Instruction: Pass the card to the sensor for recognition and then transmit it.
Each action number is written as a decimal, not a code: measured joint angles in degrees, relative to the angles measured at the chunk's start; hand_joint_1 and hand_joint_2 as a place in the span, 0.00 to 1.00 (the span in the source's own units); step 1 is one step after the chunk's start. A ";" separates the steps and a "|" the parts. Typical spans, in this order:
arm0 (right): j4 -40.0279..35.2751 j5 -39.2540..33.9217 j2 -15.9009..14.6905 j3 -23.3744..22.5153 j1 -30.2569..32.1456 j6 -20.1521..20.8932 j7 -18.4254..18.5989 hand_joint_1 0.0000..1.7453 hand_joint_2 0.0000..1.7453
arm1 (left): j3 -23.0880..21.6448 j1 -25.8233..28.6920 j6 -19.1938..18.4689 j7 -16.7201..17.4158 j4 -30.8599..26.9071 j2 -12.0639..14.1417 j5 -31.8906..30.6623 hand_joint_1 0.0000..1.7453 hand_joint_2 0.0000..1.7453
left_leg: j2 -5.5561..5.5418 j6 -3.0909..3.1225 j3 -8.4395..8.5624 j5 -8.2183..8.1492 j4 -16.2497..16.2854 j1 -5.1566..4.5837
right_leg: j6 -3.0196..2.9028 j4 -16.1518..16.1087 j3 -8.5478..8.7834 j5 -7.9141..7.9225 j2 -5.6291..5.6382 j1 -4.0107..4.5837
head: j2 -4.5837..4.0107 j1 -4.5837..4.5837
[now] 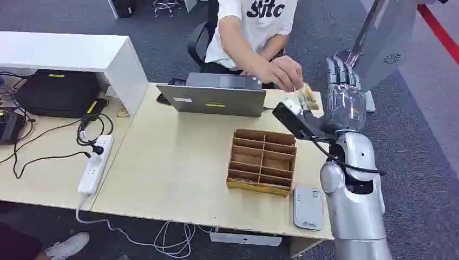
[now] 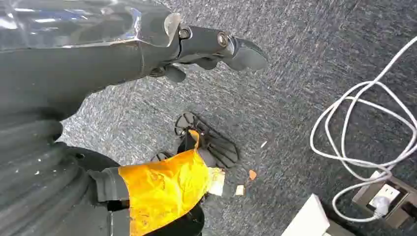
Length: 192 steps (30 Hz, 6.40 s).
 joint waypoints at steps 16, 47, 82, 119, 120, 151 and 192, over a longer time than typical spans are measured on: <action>0.59 0.59 1.73 -2.51 -0.14 0.02 -0.94 0.95 1.00 | 0.00 0.02 2.58 0.13 0.00 -0.11 2.99 0.00 1.00 | 0.01 0.00 -0.05 0.00 0.00 0.00 | 0.00 0.00 -0.06 0.01 0.00 0.00 | 0.00 0.00; -21.36 -10.52 -1.51 3.39 26.17 -7.61 -14.14 1.00 1.00 | 3.19 0.03 8.39 -1.07 0.00 -3.10 11.04 0.00 1.00 | 0.00 0.07 -0.08 -0.13 0.00 -0.02 | 0.07 -0.05 -0.08 -0.11 -0.01 -0.01 | 0.00 0.00; -7.56 -19.32 -1.55 -9.27 38.71 -7.32 -18.49 1.00 1.00 | 4.72 0.02 13.60 -1.18 0.00 -4.46 14.84 0.00 1.00 | 0.03 0.08 -0.06 -0.15 -0.01 0.00 | 0.07 -0.06 -0.07 -0.11 0.01 0.00 | 0.00 -0.02; -0.46 -11.54 -0.26 -11.67 35.04 -10.60 -17.55 1.00 1.00 | 1.31 -0.13 16.22 3.65 0.00 -5.09 11.56 0.00 1.00 | 0.04 0.08 -0.06 -0.14 0.00 -0.01 | 0.07 -0.06 -0.06 -0.10 0.00 -0.01 | 0.00 -0.02; -1.08 -11.14 -0.22 -11.52 35.22 -11.02 -17.42 1.00 1.00 | 1.18 -0.14 16.24 3.67 0.00 -5.09 11.54 0.00 1.00 | 0.03 0.08 -0.06 -0.14 0.00 -0.01 | 0.07 -0.06 -0.06 -0.09 0.01 0.00 | 0.00 -0.02; -10.33 -11.01 0.59 2.80 7.32 5.90 -7.52 1.00 1.00 | -5.27 -0.68 14.56 7.82 0.48 -4.77 9.33 0.00 1.00 | -0.02 0.07 -0.16 0.22 -0.01 0.02 | 0.03 0.01 -0.10 0.15 -0.04 0.01 | 0.00 -0.02; 1.74 -42.48 7.37 -2.03 0.00 11.87 -12.40 0.00 1.00 | -5.46 0.51 13.51 6.27 0.39 -4.39 12.59 0.00 1.00 | -0.02 0.05 -0.17 0.21 0.00 0.02 | 0.01 0.00 -0.18 0.17 -0.02 0.01 | 0.00 0.02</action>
